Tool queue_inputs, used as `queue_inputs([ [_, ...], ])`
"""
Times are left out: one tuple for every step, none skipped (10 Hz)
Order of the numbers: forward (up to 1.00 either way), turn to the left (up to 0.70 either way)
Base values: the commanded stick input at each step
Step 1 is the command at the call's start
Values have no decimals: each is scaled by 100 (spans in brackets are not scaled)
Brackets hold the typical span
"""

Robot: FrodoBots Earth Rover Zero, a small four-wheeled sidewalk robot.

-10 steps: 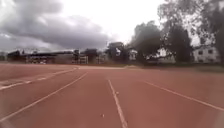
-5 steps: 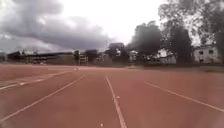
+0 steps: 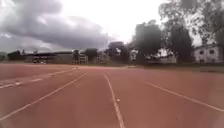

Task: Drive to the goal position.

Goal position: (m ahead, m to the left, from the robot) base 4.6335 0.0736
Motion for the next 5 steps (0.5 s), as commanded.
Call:
queue_inputs([
  [45, 0],
  [45, 0],
  [45, 0],
  [45, 0],
  [45, 0],
])
